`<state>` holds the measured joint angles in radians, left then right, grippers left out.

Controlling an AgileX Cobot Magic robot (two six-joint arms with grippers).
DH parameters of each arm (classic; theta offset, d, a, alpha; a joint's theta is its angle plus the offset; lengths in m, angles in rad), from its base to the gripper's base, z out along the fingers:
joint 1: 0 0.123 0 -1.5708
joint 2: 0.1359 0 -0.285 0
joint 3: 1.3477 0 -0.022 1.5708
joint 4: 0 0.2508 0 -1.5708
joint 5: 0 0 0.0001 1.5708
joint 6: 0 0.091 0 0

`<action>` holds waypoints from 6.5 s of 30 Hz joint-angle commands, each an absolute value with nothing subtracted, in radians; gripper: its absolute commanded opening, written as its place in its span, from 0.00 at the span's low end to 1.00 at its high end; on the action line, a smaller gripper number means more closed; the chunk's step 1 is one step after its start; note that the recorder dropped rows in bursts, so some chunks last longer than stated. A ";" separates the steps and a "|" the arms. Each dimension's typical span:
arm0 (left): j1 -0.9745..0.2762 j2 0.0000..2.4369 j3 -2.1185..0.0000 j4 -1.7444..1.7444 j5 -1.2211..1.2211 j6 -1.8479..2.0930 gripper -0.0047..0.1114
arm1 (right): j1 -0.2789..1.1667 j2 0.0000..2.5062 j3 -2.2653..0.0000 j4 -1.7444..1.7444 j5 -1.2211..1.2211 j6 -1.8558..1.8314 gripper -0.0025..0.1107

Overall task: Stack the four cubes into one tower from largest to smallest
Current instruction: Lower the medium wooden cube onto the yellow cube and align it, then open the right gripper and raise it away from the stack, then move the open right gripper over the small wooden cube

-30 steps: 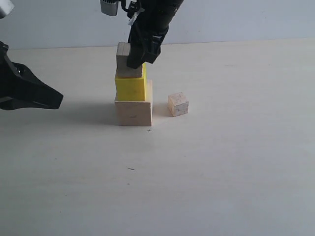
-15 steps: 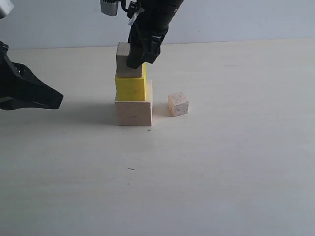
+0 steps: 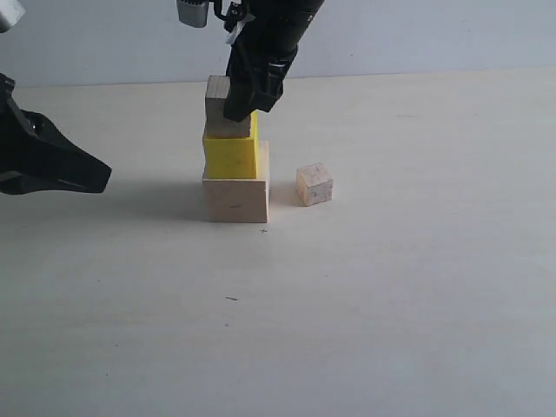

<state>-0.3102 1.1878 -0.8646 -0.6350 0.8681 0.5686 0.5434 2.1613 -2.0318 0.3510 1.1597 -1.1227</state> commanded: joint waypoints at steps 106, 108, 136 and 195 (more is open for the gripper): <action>-0.311 1.183 -0.858 -0.631 0.860 0.576 0.04 | 0.541 2.167 -2.031 0.427 1.118 -1.070 0.62; -0.311 1.183 -0.858 -0.631 0.860 0.579 0.04 | 0.541 2.167 -2.031 0.427 1.118 -1.070 0.62; -0.311 1.183 -0.858 -0.629 0.860 0.597 0.04 | 0.541 1.858 -2.031 0.129 1.178 -0.618 0.28; -0.311 1.203 -0.815 -0.464 0.869 0.492 0.04 | 0.348 2.353 -2.031 0.291 1.221 -0.112 0.62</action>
